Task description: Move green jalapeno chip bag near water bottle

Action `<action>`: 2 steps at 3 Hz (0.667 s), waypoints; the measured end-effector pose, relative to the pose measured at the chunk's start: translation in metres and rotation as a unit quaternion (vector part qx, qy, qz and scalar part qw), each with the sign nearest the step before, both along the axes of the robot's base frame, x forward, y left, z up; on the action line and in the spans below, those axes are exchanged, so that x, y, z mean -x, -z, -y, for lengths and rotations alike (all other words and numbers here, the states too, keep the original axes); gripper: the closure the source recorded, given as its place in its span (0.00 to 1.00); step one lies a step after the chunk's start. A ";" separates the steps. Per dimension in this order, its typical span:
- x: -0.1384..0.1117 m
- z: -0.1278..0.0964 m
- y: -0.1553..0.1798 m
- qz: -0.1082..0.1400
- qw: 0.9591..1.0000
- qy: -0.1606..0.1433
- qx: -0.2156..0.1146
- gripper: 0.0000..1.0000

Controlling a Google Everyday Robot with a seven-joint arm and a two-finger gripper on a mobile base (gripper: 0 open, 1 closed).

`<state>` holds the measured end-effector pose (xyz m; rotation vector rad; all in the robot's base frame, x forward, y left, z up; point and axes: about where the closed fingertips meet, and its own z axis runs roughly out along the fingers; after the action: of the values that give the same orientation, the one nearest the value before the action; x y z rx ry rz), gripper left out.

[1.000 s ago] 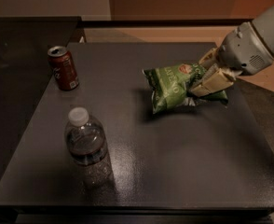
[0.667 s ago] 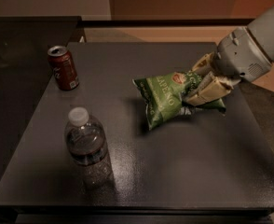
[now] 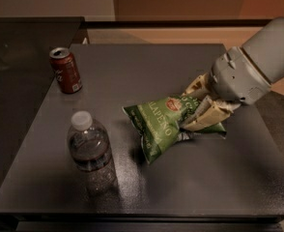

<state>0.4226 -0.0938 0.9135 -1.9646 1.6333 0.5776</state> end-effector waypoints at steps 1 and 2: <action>0.014 -0.010 0.009 -0.011 1.000 -0.020 0.003 1.00; 0.023 -0.017 0.021 -0.021 0.999 -0.026 0.007 0.82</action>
Offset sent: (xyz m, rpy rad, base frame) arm -0.0341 0.0204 -0.0353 -0.0236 0.0730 0.0602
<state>0.3992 -0.0772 0.8929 -2.0229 1.6204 0.6318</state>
